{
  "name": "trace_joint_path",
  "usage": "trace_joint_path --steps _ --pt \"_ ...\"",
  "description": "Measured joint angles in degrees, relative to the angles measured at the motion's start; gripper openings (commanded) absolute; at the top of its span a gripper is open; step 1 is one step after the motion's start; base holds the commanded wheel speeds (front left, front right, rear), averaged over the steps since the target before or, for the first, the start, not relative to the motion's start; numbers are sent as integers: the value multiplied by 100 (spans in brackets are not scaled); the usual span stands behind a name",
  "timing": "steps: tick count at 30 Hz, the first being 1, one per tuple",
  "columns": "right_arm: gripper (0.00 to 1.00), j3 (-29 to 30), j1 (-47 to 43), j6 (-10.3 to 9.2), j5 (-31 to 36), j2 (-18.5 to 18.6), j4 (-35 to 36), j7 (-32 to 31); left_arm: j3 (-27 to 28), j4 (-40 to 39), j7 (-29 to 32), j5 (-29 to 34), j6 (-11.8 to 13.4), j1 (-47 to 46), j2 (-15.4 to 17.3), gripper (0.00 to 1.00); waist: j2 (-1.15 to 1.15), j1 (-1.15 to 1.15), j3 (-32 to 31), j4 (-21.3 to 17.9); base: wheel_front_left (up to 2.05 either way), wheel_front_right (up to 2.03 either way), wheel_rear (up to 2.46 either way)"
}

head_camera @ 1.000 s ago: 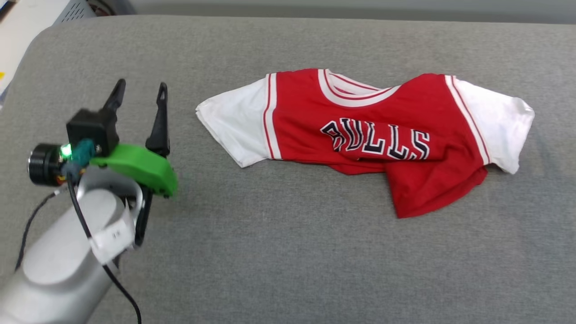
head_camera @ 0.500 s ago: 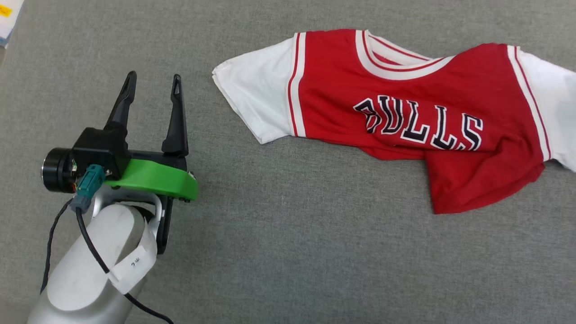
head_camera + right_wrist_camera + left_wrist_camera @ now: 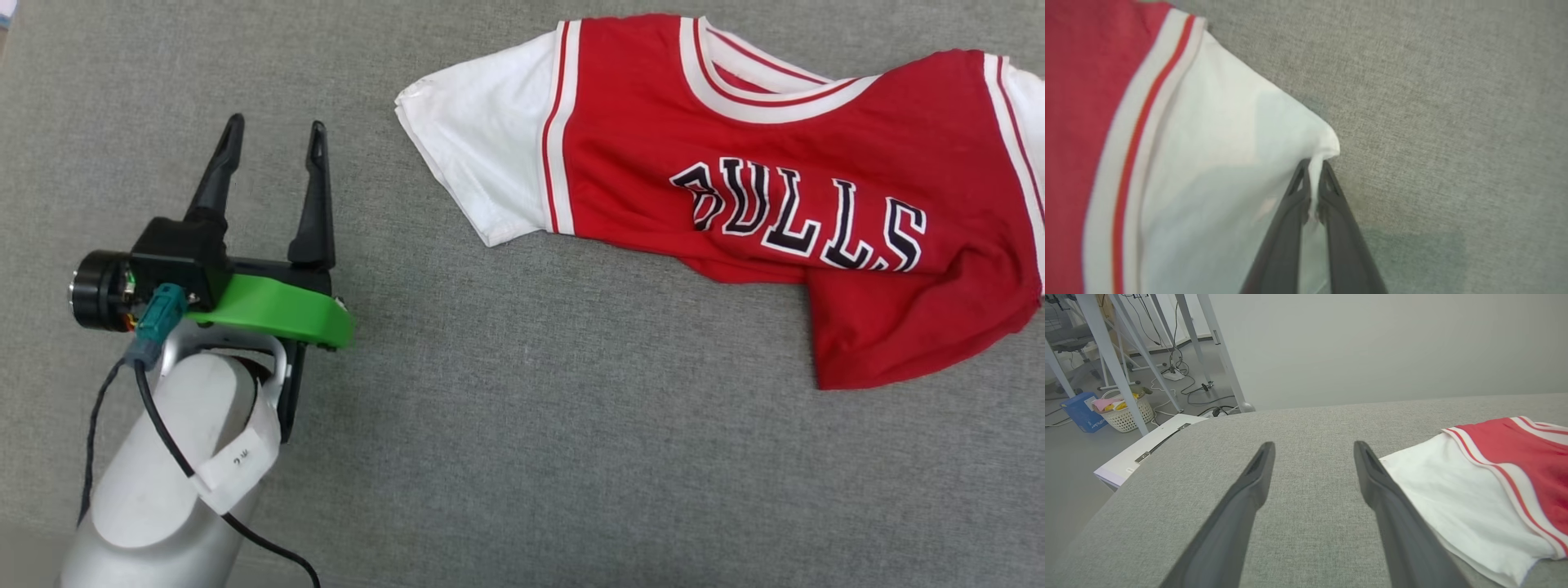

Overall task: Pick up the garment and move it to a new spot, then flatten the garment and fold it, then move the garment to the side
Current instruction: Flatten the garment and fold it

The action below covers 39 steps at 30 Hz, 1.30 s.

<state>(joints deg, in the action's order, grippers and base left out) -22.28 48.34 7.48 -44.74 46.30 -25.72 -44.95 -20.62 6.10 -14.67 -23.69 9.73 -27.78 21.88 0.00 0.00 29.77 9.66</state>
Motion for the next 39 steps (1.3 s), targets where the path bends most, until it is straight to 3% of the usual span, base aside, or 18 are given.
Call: trace_joint_path --steps 5,12,15,16,18,28,33,39 --pt "0 -47 -21 3 -238 22 166 794 73 334 10 71 -281 -242 172 100 0 0 -251 -123 0 0 0" --pt "0 -155 -327 4 -611 519 958 1394 -14 514 542 97 -867 -1240 584 100 0 0 -582 -455 0 0 0" --pt "0 -145 -594 4 -754 659 1235 1567 -121 589 973 66 -1152 -1742 666 100 0 0 -661 -623 0 0 0" --pt "0 -141 -879 4 -767 708 1457 1711 -275 731 1551 -53 -1407 -2229 702 100 0 0 -701 -792 0 0 0" --pt "0 -129 -1046 4 -783 700 1560 1779 -522 856 2132 -84 -1553 -2568 744 100 0 0 -705 -902 0 0 0" --pt "0 -23 -1302 4 -786 582 1801 1838 -1688 1422 5033 -1346 -1705 -3757 705 100 0 0 -470 -1226 0 0 0" --pt "0 16 -1299 4 -736 491 1883 1791 -2142 1769 5932 -1831 -1705 -4131 773 100 0 0 -244 -1330 0 0 0" --pt "0 15 -1244 4 -683 385 1986 1741 -2480 2363 6436 -2154 -1705 -4315 846 100 0 0 61 -1456 0 0 0"
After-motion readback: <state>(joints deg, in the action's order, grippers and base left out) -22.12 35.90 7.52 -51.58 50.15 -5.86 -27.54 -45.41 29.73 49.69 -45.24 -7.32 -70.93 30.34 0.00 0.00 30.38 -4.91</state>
